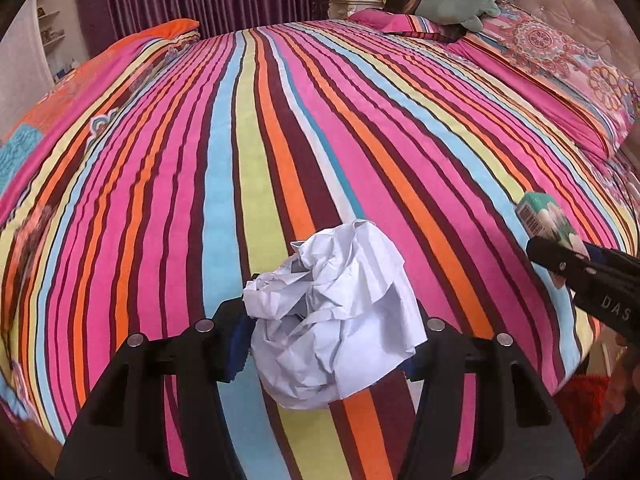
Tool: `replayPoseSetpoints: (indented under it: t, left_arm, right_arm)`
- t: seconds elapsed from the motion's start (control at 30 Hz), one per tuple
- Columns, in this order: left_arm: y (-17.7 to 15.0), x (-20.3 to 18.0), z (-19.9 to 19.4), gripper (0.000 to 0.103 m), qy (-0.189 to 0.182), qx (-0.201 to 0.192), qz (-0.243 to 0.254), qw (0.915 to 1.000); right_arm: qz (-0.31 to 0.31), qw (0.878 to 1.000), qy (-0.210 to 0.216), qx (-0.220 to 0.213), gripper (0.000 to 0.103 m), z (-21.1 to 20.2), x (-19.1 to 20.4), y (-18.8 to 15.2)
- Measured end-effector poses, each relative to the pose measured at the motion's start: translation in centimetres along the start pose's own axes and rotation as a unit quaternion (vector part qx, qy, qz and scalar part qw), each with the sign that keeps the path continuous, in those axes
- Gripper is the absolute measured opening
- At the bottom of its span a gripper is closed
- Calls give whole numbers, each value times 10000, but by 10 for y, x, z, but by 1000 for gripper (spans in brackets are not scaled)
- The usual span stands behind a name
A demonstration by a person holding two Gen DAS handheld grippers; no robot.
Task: Collect trash
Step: 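Carry the crumpled paper and tissue pack over the white mesh wastebasket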
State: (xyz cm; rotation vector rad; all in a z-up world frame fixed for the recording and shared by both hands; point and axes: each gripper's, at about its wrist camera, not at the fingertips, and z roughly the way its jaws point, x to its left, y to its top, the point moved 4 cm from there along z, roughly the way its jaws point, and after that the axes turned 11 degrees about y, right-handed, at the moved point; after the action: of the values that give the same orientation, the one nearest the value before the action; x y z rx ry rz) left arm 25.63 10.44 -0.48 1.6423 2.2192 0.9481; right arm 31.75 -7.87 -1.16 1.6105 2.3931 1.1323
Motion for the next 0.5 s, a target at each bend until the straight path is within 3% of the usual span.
replayPoseSetpoints:
  t: [0.5]
  left_arm:
    - [-99,-8,-55,56,-109,70,15,9999]
  right_arm:
    - [136,9995,273,-2,48,-54,18,-95]
